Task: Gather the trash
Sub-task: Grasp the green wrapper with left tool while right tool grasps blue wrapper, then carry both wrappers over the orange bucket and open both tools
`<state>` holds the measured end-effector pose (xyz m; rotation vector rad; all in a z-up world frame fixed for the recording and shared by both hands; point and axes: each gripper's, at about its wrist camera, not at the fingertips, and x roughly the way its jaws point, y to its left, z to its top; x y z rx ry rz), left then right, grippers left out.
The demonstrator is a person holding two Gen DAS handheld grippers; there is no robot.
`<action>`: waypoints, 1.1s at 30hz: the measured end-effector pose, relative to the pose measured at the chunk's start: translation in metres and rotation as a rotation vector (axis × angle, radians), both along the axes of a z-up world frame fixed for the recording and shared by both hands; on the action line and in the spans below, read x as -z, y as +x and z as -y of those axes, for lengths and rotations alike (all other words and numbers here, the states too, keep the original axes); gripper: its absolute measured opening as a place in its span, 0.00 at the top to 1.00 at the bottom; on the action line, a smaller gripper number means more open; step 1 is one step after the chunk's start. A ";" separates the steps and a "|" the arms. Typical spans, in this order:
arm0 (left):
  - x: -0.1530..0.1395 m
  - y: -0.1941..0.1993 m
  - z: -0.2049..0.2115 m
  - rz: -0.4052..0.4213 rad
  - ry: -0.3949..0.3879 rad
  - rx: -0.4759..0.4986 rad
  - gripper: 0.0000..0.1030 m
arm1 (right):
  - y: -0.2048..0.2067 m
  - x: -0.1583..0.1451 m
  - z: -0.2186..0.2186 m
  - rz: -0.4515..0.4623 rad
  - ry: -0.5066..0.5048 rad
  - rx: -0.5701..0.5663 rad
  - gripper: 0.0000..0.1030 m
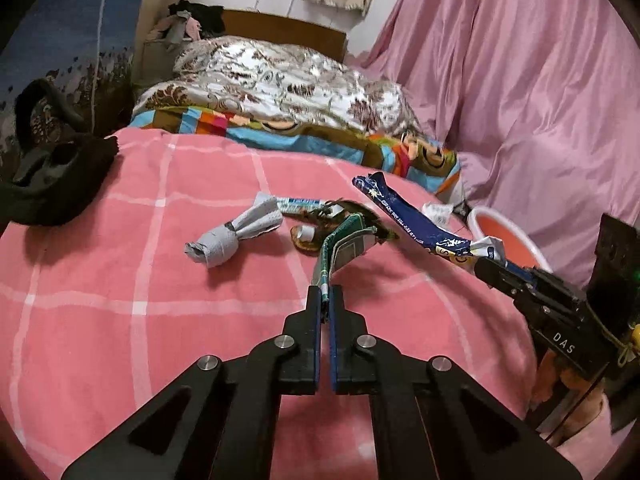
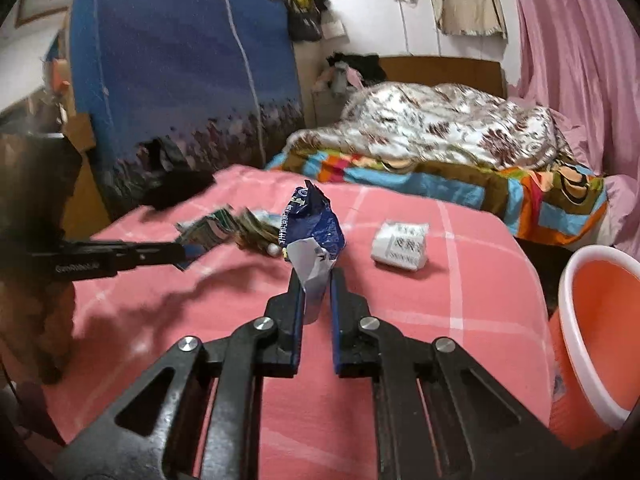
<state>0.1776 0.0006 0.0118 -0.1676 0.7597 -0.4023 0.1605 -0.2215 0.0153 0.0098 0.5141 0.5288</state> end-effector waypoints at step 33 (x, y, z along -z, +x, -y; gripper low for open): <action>-0.104 -0.025 0.198 0.520 -0.077 0.212 0.98 | -0.078 -0.068 0.158 0.483 0.058 0.574 0.81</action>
